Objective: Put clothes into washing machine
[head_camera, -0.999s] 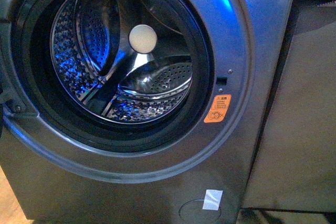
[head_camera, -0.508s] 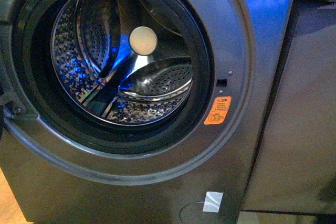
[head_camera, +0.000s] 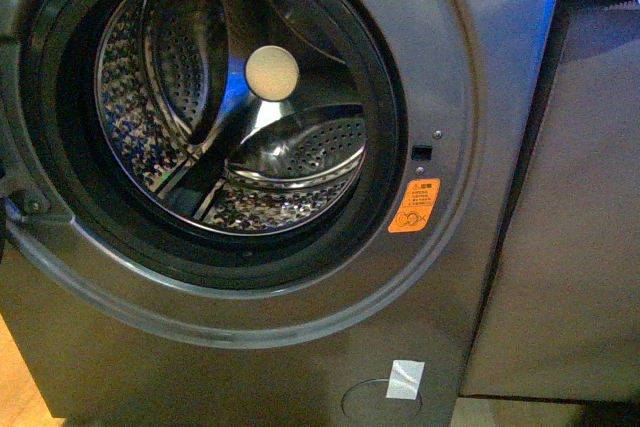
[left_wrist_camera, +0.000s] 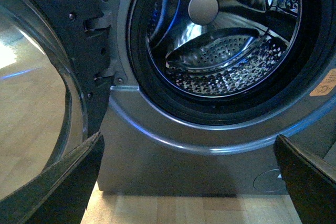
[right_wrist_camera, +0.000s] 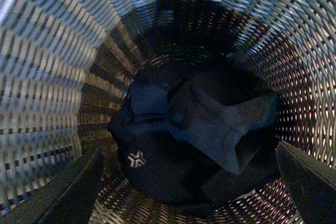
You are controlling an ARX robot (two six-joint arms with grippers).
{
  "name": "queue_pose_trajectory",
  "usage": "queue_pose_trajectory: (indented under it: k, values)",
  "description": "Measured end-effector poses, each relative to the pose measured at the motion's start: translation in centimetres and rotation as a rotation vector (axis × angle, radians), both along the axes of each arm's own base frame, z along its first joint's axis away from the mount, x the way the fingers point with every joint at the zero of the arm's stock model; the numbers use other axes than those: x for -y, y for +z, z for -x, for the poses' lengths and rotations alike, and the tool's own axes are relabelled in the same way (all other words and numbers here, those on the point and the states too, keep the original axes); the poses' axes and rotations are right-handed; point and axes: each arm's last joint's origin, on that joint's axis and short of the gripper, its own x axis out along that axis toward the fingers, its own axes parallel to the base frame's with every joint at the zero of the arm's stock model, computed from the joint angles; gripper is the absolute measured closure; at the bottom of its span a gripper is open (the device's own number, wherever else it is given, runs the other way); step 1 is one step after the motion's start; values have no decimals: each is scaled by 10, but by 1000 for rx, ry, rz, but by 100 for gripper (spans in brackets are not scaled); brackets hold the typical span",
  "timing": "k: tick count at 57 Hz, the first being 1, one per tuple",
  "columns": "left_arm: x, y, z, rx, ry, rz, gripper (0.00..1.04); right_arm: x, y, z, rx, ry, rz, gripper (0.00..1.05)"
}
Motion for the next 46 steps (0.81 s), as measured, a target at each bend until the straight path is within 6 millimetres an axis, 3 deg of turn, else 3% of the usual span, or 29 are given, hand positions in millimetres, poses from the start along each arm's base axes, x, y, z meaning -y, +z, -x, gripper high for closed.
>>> queue_pose_trajectory:
  k: [10,27,46]
  values:
    - [0,0,0,0,0,0,7,17,-51,-16,-90,-25,-32,7]
    - [0,0,0,0,0,0,7,12,-124,-37,-227,34,8,7]
    - [0,0,0,0,0,0,7,18,-172,-48,-232,35,-10,7]
